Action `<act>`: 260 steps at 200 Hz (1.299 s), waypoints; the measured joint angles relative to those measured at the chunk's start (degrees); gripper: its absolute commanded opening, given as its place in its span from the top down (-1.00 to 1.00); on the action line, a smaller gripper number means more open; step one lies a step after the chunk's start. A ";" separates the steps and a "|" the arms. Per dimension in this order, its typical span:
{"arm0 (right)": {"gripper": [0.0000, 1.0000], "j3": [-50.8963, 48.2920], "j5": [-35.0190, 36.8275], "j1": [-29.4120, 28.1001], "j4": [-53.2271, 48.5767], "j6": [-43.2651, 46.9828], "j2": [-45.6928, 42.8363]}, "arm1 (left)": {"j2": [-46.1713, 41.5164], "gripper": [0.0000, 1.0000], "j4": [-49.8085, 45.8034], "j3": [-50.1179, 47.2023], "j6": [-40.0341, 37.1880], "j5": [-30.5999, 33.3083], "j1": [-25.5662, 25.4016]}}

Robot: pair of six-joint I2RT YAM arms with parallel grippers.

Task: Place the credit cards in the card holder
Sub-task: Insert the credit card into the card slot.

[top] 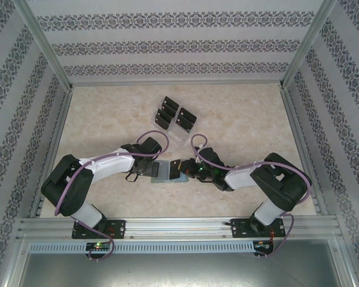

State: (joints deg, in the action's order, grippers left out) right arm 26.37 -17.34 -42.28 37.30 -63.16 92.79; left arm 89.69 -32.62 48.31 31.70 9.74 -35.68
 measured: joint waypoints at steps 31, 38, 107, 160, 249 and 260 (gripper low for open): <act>1.00 1.36 -0.35 -0.55 0.46 -0.15 1.46 | 0.00 -1.00 -0.02 0.00 0.00 0.07 0.00; 1.00 1.66 -0.39 -0.63 0.48 -0.15 1.70 | 0.00 -1.00 -0.04 0.00 0.00 0.22 0.00; 1.00 2.19 -0.57 -1.01 0.72 -0.94 2.29 | 0.00 -1.00 -0.33 0.00 0.00 0.66 0.00; 1.00 2.19 -0.59 -1.11 0.72 -1.22 2.29 | -0.61 -1.00 -1.57 0.00 0.02 2.27 0.00; 1.00 2.21 -0.79 -1.11 0.76 -1.49 2.32 | -2.10 -1.00 -3.58 1.03 0.00 4.33 0.00; 1.00 2.21 -0.81 -1.11 1.03 -1.53 2.36 | -2.05 -1.00 -3.78 1.03 0.00 4.44 0.00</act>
State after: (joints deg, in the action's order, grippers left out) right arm 28.58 -18.15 -43.40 38.33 -64.69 95.15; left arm 87.64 -36.40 49.34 31.70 14.17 -35.68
